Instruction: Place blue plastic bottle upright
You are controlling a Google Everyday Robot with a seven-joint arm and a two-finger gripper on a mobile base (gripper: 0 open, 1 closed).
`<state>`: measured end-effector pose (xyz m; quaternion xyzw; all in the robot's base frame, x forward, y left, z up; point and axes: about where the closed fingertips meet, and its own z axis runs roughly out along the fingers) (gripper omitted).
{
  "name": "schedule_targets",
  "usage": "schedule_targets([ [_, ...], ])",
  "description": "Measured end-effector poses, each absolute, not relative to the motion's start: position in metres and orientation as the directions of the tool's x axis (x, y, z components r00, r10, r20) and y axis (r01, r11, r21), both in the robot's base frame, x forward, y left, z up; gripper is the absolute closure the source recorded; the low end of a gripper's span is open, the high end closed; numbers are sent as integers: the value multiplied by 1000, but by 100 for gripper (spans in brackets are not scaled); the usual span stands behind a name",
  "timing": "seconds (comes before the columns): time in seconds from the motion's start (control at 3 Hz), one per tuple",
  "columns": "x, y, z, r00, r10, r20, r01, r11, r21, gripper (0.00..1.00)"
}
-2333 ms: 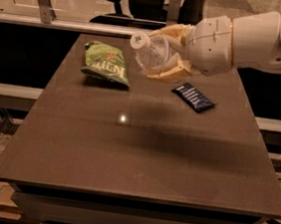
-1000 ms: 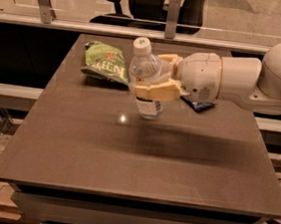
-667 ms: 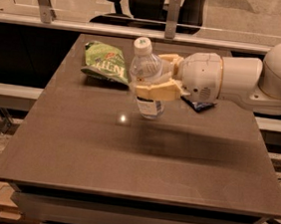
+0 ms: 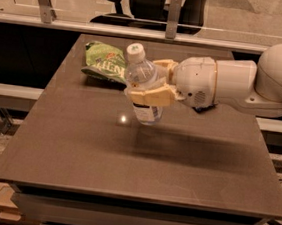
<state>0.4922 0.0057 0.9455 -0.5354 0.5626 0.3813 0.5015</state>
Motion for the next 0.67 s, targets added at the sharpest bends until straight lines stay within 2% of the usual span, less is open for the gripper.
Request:
schedule_targets([
  [0.67, 480, 17, 928, 50, -163, -985, -992, 110, -69, 100],
])
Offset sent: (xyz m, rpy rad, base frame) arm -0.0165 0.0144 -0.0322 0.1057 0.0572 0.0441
